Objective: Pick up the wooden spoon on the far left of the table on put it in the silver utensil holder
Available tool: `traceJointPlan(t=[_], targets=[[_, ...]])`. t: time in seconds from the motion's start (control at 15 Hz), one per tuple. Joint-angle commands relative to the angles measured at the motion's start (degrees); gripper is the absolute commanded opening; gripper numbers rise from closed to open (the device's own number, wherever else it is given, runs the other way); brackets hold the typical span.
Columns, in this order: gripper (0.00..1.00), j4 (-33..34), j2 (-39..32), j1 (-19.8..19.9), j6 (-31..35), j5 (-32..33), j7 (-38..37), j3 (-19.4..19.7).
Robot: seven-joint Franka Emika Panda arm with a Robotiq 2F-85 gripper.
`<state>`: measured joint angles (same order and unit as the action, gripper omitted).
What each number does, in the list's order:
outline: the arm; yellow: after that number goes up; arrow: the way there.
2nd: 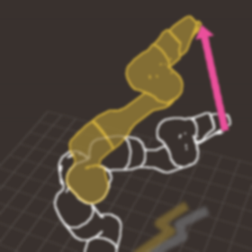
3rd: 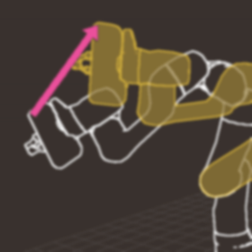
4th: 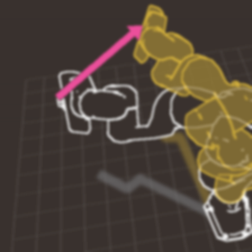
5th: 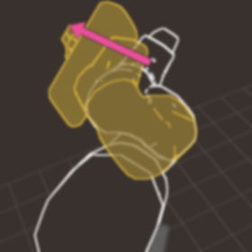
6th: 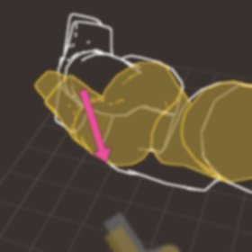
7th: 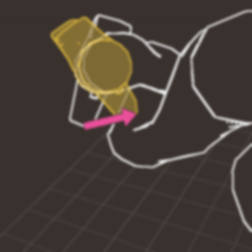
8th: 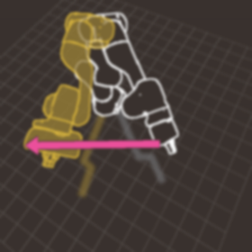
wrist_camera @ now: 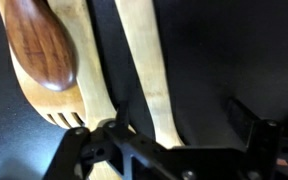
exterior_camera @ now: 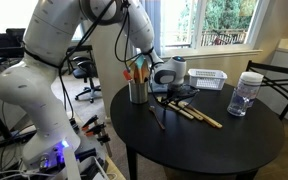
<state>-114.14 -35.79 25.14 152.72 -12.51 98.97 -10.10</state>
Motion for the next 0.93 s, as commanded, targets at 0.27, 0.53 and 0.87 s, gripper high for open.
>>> traceJointPlan(t=[0.27,0.53,0.87], targets=[[1.00,4.0,-3.1,-0.5,-2.7,0.7,1.0,1.1],[0.60,4.0,-2.7,-0.5,-2.8,0.6,1.7,0.8],[0.27,4.3,-2.5,-0.5,-2.8,0.5,1.7,0.7]])
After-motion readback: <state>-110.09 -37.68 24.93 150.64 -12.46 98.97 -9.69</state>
